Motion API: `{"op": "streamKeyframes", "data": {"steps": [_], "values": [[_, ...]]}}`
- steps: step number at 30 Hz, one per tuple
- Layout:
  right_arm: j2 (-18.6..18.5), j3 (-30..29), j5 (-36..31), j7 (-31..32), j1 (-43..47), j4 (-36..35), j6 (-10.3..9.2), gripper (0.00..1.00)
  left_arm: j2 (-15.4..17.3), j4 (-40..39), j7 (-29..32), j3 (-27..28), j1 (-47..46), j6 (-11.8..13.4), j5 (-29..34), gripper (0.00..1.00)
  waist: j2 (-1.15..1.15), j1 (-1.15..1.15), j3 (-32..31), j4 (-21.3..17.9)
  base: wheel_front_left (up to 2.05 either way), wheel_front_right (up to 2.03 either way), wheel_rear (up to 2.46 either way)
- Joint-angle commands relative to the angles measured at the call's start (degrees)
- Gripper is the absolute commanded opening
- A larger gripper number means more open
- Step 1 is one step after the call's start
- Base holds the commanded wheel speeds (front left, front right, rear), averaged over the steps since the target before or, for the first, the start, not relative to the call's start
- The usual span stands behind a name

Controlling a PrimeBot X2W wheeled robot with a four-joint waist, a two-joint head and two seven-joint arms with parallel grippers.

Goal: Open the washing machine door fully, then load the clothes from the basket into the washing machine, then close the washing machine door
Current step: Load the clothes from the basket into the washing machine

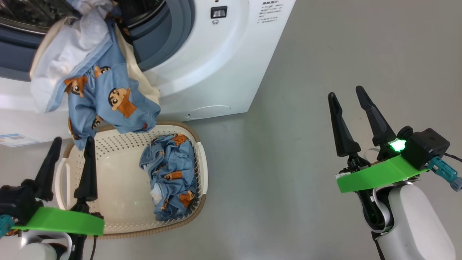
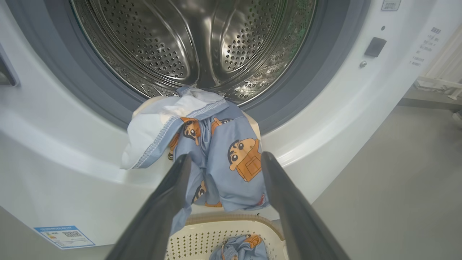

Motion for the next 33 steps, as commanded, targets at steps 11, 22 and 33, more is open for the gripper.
{"op": "streamKeyframes", "data": {"steps": [11,22,33], "values": [[0.0,2.0,-0.4,-0.3,0.6,-1.4,0.09,1.0,1.0,6.3,3.0,-0.3,-4.3,-2.0,-1.7,1.0,0.0,0.0,0.7,-0.7,0.0,0.0,0.0],[0.9,2.4,-0.2,-0.3,-0.8,-1.7,0.09,1.0,1.3,25.2,6.1,-2.4,-19.6,-6.3,-3.3,1.0,0.0,0.0,3.8,-3.3,0.0,0.0,0.0],[2.1,2.1,-0.2,-0.3,-1.5,-2.4,0.09,1.0,0.5,41.7,6.5,-5.3,-32.9,-8.6,-4.3,1.0,0.0,0.0,6.9,-6.2,0.0,0.0,0.0]]}}
